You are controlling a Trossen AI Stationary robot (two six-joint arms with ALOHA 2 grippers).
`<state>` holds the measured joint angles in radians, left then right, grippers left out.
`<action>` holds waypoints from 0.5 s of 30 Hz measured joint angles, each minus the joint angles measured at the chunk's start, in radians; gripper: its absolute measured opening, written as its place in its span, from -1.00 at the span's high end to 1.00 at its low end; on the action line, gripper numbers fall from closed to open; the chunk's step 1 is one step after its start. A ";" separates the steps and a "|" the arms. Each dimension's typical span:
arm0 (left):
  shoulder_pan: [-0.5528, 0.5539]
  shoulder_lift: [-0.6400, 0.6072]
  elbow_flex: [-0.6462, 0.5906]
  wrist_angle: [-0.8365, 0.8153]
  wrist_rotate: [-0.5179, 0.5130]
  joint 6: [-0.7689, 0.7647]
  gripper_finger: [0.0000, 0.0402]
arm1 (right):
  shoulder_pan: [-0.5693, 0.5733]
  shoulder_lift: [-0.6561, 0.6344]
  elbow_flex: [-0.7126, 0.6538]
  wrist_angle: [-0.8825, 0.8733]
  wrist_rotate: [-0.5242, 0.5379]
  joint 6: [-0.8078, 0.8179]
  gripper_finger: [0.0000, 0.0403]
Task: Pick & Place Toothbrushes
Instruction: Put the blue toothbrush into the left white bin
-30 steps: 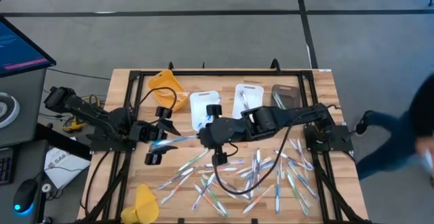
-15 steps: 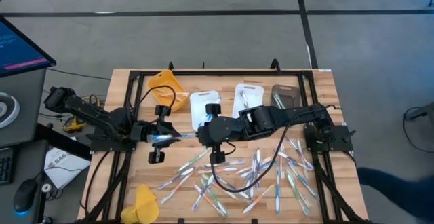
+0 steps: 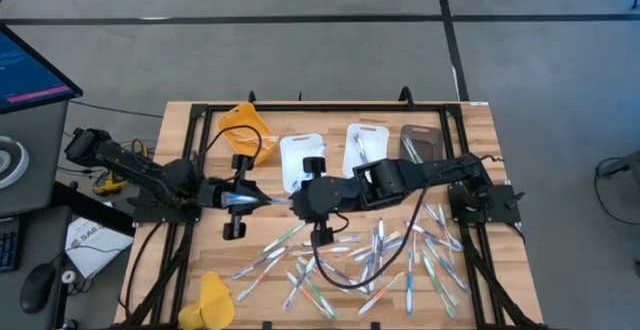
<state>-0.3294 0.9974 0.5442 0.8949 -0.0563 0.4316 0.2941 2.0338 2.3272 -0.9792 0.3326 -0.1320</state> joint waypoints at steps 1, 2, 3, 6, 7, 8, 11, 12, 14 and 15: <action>0.000 0.000 0.000 -0.002 0.000 0.000 0.96 | 0.002 0.000 0.000 -0.002 0.005 0.009 0.53; 0.000 0.000 0.000 -0.001 0.000 0.000 0.96 | 0.005 0.000 0.000 -0.009 0.008 0.017 0.52; 0.000 0.000 0.000 -0.001 0.000 0.000 0.95 | 0.008 -0.003 0.000 -0.023 0.008 0.025 0.51; 0.000 0.000 0.000 -0.003 -0.001 0.000 0.95 | 0.018 -0.009 0.001 -0.066 0.009 0.048 0.49; 0.000 0.000 0.000 -0.005 -0.001 0.000 0.96 | 0.021 -0.010 0.002 -0.085 0.009 0.056 0.49; 0.000 0.000 0.000 -0.011 -0.002 0.000 0.96 | 0.027 -0.010 0.002 -0.103 0.009 0.063 0.49; 0.000 0.000 0.000 -0.033 -0.007 0.001 0.95 | 0.039 -0.010 0.002 -0.144 0.009 0.092 0.49; 0.000 0.000 0.000 -0.039 -0.015 0.001 0.95 | 0.043 -0.010 0.002 -0.157 0.009 0.101 0.49; 0.000 0.000 0.000 -0.053 -0.033 0.001 0.96 | 0.053 -0.010 0.002 -0.186 0.009 0.118 0.49; 0.000 0.000 0.000 -0.062 -0.040 0.001 0.96 | 0.058 -0.010 0.001 -0.204 0.009 0.130 0.49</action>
<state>-0.3294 0.9974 0.5442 0.8331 -0.0963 0.4329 0.3524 2.0243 2.3284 -1.1836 0.3420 -0.0022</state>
